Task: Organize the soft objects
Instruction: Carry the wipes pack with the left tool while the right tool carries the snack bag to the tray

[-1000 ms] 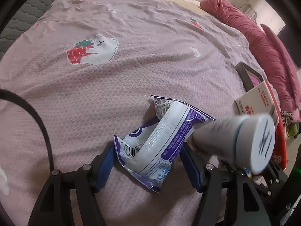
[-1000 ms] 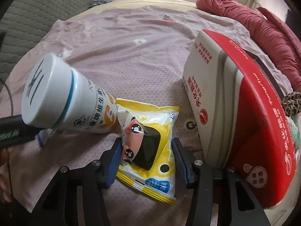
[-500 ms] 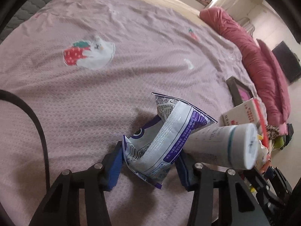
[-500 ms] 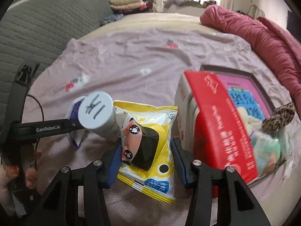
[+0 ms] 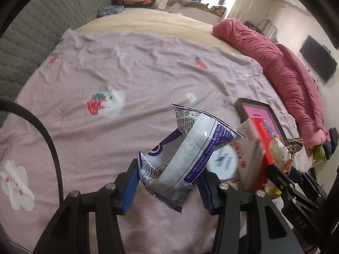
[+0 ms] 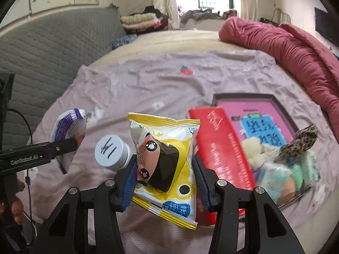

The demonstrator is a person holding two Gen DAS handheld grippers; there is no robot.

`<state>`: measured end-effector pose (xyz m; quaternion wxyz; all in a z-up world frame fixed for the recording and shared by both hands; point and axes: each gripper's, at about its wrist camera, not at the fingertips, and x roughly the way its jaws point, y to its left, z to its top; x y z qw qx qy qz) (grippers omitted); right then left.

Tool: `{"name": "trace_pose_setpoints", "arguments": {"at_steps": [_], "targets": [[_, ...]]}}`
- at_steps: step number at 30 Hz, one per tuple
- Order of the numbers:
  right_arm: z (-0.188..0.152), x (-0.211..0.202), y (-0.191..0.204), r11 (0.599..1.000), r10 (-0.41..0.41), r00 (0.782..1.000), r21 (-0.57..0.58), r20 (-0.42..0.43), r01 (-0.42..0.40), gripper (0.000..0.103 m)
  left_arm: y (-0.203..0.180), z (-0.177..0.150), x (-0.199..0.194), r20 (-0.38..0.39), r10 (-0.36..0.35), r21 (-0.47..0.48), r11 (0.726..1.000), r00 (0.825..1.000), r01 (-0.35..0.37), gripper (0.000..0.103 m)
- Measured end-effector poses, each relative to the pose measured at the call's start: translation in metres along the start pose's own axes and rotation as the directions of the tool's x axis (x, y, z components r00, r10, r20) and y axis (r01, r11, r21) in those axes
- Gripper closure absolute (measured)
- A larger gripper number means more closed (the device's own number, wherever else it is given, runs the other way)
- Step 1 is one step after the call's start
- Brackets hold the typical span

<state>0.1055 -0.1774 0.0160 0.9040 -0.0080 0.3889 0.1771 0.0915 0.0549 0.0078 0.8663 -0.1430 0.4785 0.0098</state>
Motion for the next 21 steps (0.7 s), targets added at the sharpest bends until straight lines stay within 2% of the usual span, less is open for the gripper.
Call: {"name": "trace_pose_setpoints", "arguments": {"at_steps": [9,19,21], "targets": [[0.015,-0.042,-0.039,0.999,-0.028,0.994,0.042,0.108,0.023,0.052,-0.056,0.009,-0.039,0.064,-0.026,0.091,0.996,0.998,0.02,0.052],[0.037,-0.101,-0.104,0.995,-0.087,0.967,0.062,0.239,0.074,0.052,-0.128,0.013,-0.059,0.089,-0.024,0.211,0.977,0.996,0.005,0.052],[0.04,-0.11,-0.118,0.996,-0.067,0.964,0.077,0.256,0.048,0.052,-0.144,0.013,-0.06,0.092,-0.026,0.236,0.972,0.995,0.004,0.052]]}}
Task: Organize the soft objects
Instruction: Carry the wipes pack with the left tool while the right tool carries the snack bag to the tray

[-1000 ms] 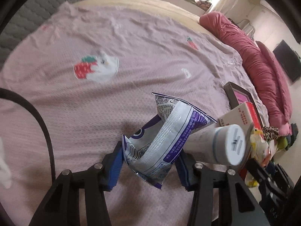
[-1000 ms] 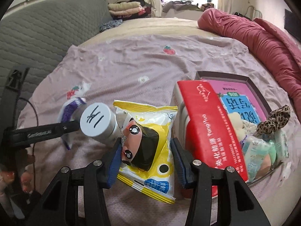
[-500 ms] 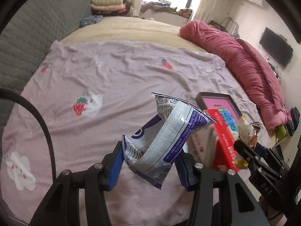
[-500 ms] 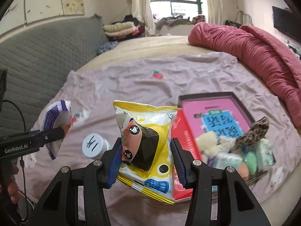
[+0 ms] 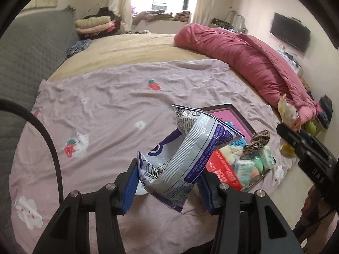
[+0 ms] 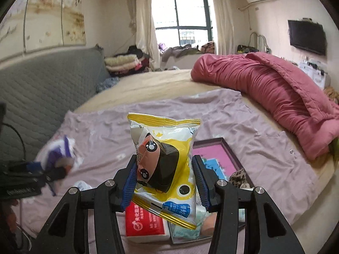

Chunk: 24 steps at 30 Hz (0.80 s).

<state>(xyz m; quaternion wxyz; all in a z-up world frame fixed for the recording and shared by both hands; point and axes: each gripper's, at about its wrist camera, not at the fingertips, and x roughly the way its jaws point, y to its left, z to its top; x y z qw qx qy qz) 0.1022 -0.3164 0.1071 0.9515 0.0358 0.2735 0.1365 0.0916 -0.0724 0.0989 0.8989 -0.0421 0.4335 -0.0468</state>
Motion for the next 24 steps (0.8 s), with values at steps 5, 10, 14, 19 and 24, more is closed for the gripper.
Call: {"name": "trace_pose_setpoints", "arguments": {"at_steps": [5,10,14,19,24], "targets": [[0.008,-0.014,-0.022,1.0,-0.011,1.0,-0.004,0.022,0.011,0.052,-0.036,0.01,-0.001,0.005,-0.023,0.05,0.998,1.0,0.023,0.052],[0.009,-0.03,-0.032,0.999,-0.042,0.997,-0.012,0.067,0.043,0.052,-0.073,0.021,-0.005,0.022,-0.036,0.111,0.993,0.999,0.033,0.052],[0.013,-0.041,-0.04,0.998,-0.063,0.993,-0.016,0.099,0.065,0.052,-0.098,0.026,-0.011,0.047,-0.039,0.156,0.987,0.998,0.031,0.052],[0.015,-0.045,-0.058,0.999,-0.052,0.994,0.022,0.101,0.05,0.052,-0.122,0.032,-0.01,0.052,-0.038,0.192,0.981,0.998,0.028,0.052],[0.011,-0.047,-0.075,0.998,-0.058,0.994,0.04,0.097,0.054,0.052,-0.14,0.034,0.001,0.034,-0.037,0.221,0.975,0.999,0.028,0.052]]}}
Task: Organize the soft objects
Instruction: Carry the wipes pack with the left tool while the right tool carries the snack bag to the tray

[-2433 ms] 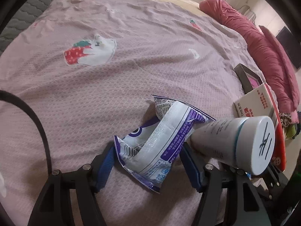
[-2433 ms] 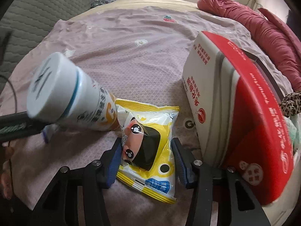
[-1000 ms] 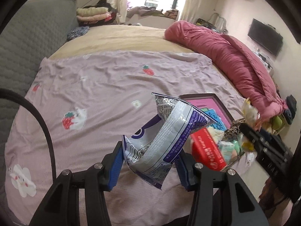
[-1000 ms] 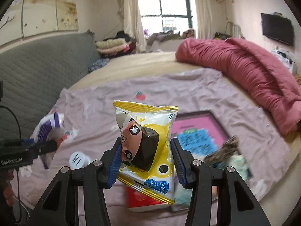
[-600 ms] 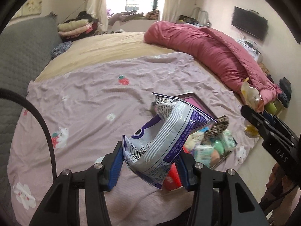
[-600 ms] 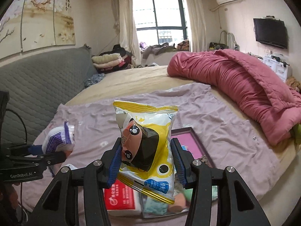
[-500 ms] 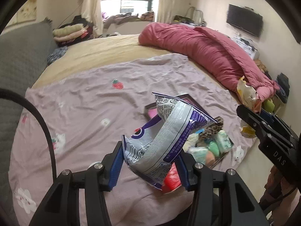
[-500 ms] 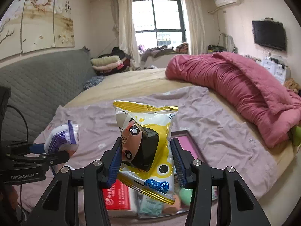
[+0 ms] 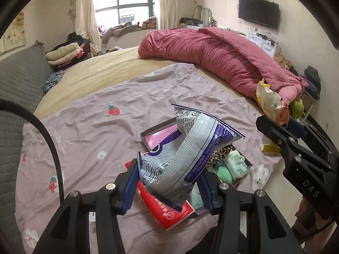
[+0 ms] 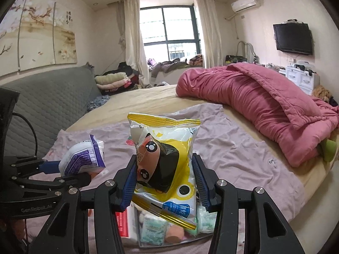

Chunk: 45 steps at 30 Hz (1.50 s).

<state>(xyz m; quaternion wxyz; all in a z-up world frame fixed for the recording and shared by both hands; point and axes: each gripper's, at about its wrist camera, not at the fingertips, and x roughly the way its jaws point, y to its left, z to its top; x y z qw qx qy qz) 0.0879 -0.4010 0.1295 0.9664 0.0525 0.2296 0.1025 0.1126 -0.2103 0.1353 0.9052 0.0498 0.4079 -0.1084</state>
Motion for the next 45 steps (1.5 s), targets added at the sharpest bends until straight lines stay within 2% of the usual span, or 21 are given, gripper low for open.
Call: {"name": "trace_pose_setpoints", "arguments": {"at_steps": [11,18,29,34,45], "targets": [[-0.017,0.01,-0.033,0.999,-0.02,0.999,0.029,-0.042,0.021,0.051,-0.03,0.002,0.037,-0.051,-0.01,0.029,1.0,0.999,0.011,0.052],[-0.03,0.022,-0.048,0.999,-0.025,0.996,0.038,-0.091,0.028,0.051,-0.044,-0.001,0.068,-0.11,-0.021,0.043,0.999,0.994,0.026,0.052],[-0.051,0.033,-0.064,0.998,-0.058,0.985,0.023,-0.163,0.062,0.051,-0.042,-0.01,0.11,-0.187,-0.047,0.009,0.999,0.981,0.049,0.052],[-0.061,0.041,-0.057,0.999,-0.036,0.979,-0.014,-0.2,0.034,0.051,-0.035,-0.014,0.126,-0.219,-0.053,-0.006,0.999,0.974,0.053,0.052],[-0.086,0.071,-0.029,0.996,-0.021,0.959,-0.094,-0.283,-0.006,0.051,-0.033,-0.015,0.165,-0.295,-0.049,0.025,0.998,0.954,0.059,0.051]]}}
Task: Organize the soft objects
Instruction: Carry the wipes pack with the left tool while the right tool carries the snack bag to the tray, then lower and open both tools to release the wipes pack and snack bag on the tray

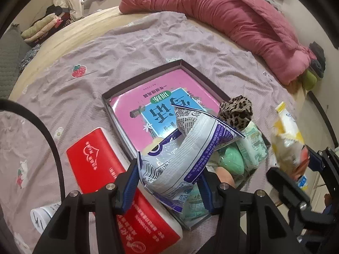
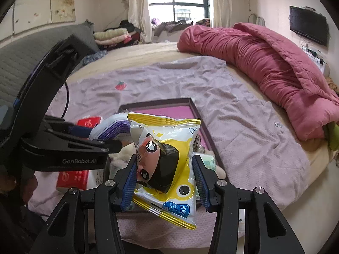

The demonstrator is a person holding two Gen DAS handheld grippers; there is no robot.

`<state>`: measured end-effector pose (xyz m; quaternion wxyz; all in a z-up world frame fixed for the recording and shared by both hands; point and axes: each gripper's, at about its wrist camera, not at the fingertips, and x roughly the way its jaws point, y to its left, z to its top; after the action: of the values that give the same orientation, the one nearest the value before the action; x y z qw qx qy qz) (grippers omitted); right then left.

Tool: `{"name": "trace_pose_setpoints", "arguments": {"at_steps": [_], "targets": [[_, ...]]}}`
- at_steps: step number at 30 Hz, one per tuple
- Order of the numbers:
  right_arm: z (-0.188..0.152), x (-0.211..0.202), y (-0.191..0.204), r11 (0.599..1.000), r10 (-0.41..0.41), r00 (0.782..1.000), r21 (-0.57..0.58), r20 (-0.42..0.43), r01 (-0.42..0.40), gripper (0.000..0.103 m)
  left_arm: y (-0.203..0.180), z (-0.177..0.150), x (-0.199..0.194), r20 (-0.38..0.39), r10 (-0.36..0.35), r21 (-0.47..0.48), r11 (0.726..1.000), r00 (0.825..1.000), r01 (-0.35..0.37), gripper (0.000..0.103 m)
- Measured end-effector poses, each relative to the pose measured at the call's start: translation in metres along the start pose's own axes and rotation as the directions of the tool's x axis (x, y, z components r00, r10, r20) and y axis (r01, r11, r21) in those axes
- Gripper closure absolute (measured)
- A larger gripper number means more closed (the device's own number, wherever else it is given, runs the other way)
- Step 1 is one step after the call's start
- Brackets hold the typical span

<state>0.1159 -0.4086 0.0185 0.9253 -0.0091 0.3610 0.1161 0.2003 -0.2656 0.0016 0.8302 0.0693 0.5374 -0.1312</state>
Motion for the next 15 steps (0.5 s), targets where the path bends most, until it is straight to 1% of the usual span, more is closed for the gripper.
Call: {"name": "trace_pose_setpoints", "arguments": {"at_steps": [6,15], "targets": [[-0.003,0.016,0.006,1.0,-0.003,1.0,-0.012,-0.021,0.002,0.051,-0.003,0.004,0.017,-0.037,0.003,0.011,1.0,0.999,-0.003,0.051],[-0.005,0.034,0.0,1.0,-0.023,0.998,0.006,-0.051,0.023,0.051,-0.003,0.006,0.038,-0.073,0.011,0.01,1.0,0.997,-0.011,0.051]]}}
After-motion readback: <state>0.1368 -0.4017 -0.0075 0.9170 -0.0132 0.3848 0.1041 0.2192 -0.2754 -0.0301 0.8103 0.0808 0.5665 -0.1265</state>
